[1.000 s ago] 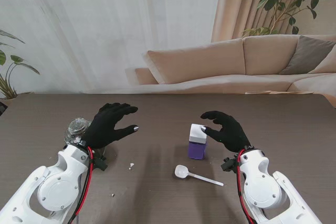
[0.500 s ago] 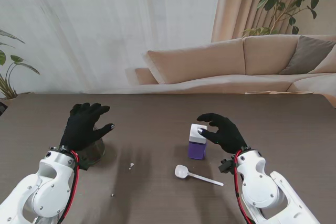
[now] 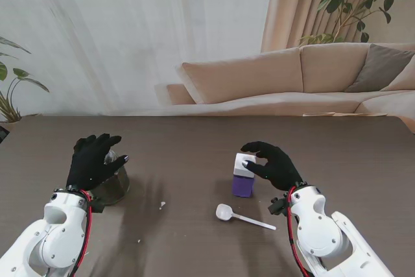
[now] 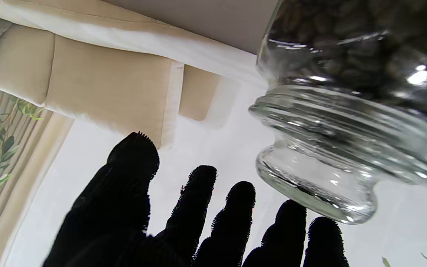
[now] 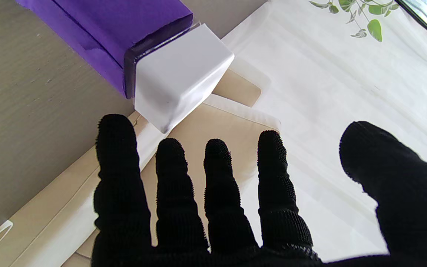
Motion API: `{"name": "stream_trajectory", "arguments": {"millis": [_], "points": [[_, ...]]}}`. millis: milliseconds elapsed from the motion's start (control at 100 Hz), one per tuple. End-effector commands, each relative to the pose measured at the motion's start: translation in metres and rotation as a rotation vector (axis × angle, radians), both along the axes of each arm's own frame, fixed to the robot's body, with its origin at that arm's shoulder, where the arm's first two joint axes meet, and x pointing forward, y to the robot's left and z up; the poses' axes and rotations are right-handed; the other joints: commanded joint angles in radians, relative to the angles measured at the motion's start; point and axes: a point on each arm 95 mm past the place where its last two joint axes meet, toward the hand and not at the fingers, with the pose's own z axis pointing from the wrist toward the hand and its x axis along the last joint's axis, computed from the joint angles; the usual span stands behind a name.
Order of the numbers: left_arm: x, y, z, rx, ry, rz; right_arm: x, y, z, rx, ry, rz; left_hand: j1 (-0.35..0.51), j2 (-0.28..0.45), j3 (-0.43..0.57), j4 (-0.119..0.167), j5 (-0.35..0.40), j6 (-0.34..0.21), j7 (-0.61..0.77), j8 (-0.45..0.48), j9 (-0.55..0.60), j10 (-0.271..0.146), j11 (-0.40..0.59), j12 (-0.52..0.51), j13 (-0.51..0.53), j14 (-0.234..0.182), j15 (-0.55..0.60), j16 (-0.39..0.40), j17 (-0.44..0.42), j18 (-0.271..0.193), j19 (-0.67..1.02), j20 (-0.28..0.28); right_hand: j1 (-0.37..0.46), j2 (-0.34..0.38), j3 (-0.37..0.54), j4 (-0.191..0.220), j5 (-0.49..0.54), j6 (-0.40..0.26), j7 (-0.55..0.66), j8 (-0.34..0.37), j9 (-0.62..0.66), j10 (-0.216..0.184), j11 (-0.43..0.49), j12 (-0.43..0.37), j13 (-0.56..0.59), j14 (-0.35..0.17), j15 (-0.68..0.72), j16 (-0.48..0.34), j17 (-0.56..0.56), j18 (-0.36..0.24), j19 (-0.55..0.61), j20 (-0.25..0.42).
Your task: Portion coffee beans from the glass jar into the coffee jar
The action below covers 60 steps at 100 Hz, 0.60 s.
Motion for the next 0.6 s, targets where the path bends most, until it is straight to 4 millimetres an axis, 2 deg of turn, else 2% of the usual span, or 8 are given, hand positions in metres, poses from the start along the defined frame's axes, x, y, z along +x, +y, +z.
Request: {"name": "stream_trajectory", "arguments": {"millis": [0, 180, 590], "points": [[-0.005, 0.001, -0.008, -0.014, 0.026, 0.014, -0.001, 0.003, -0.005, -0.002, 0.019, 0.018, -0.024, 0.029, 0.001, 0.005, -0.012, -0.024, -0.007, 0.001, -0.023, -0.018, -0.011, -0.007, -0.029, -0.009, -0.012, -0.003, -0.006, -0.03, -0.014, 0.017, -0.025, 0.01, -0.004, 0.024, 0.009, -0.004, -0.012, 0.008, -0.008, -0.012, -0.007, -0.005, -0.004, -0.012, 0.001, -0.009, -0.353, -0.02, -0.026, 0.036], [-0.012, 0.006, -0.014, -0.051, 0.048, 0.034, -0.001, 0.004, -0.007, 0.0, 0.027, 0.023, -0.023, 0.029, -0.002, 0.004, -0.006, -0.027, -0.004, 0.001, -0.009, -0.022, -0.006, -0.003, -0.024, 0.005, -0.01, 0.0, -0.006, -0.023, -0.01, 0.025, -0.024, 0.012, -0.003, 0.025, 0.008, -0.002, -0.012, 0.009, -0.006, -0.01, -0.007, -0.005, -0.004, -0.011, 0.001, -0.009, -0.353, -0.02, -0.027, 0.037], [-0.009, -0.004, -0.046, -0.136, 0.149, 0.042, -0.001, 0.004, -0.008, -0.001, 0.031, 0.025, -0.016, 0.038, -0.004, 0.006, -0.015, -0.013, -0.009, -0.002, -0.012, -0.008, -0.009, 0.001, -0.033, -0.017, -0.013, 0.001, -0.011, -0.032, -0.01, 0.034, -0.025, 0.013, -0.002, 0.025, 0.017, 0.004, -0.01, 0.009, -0.002, -0.007, -0.007, -0.005, -0.002, -0.011, 0.001, -0.009, -0.352, -0.019, -0.029, 0.039]]}}
